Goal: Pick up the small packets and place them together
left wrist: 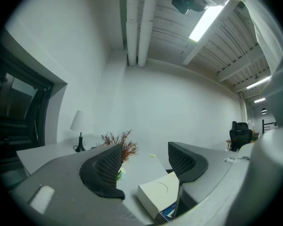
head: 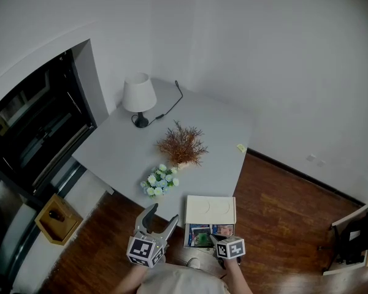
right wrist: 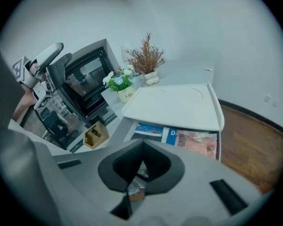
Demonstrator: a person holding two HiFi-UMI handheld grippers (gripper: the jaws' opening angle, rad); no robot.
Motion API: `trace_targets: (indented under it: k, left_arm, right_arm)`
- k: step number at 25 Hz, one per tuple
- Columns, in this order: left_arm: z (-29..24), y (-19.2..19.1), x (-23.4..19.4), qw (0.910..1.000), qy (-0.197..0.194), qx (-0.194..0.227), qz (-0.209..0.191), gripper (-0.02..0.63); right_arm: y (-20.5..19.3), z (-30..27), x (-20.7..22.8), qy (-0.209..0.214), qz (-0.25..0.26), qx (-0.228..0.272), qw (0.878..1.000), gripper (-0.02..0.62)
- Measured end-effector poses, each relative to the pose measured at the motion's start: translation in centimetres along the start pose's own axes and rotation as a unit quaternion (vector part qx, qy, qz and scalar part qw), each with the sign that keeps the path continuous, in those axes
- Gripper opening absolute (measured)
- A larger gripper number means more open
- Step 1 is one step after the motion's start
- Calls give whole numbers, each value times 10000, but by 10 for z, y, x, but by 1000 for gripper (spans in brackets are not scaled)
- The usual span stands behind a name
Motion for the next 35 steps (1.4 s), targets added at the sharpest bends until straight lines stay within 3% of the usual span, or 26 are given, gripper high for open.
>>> trace_targets:
  k: [3,6,8,11,12,13,14,15,18,21,23,26,27,28,35]
  left_arm:
    - [2,0,-3,10000,66,20,25,305]
    - [3,-1,-5,9999,104,25,52,305]
    - [4,-3,-5,9999,114,22,58,305]
    - [6,-3,-6,9999,136,32,70,305]
    - [6,-3,-7,9999,147,39,76,305]
    - [7,-4,-7,9998,160,43,82,305]
    - [8,-4,-8,9998,171,42,89,305]
    - [9,-5,-8,9998,176,36,96,305]
    - [10,-5,-8,9998,176,26,113,305]
    - [10,-6,-10,9997,203,21,140,305]
    - [11,-5,-11,9996,226,27,147,305]
    - [13,-5,-15,9995,261,48,155,305]
    - [13,-5,-16,9995,274,50,165,305]
    - [14,-5,-17,9994,283,46,177,305]
    - [12,-7,-20,9994,258,11,211,305]
  right_arm:
    - [8,8,-2,118,-41,142,9998,2]
    - [2,2,1,294,-186,-110,9993,0]
    - [-8,-8,5,150,-128,-473,9987,48]
    - [-7,-18,3,-161,184,-563,9981,51]
    - [-5,-23,0,-159,218,-551,9981,104]
    - [-4,-30,-3,-113,243,-602,9978,329]
    - [-5,-36,-7,-70,282,-707,9971,477]
    - [-6,-42,-10,-72,334,-829,9960,477]
    - [-7,-55,-14,-316,543,-1095,9920,473]
    - [-2,-64,-18,-615,1102,-1225,9844,371]
    - [-2,-65,-17,-778,1414,-1299,9783,365]
    - [1,-60,-17,-851,1522,-1154,9779,189]
    - [0,-58,-16,-872,1536,-1136,9777,76]
    - [-1,-56,-13,-907,1544,-1138,9772,13]
    - [3,-38,-9,-1002,1385,-743,9825,3]
Point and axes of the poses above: the fingertips, and each gripper's own axes: z backward along the fingers, x to its right, y out of its top, the point moved 5 cm from there along z, backward along the fingers, and after that the axes turned 8 degrees about z, right-handed, at the moved point
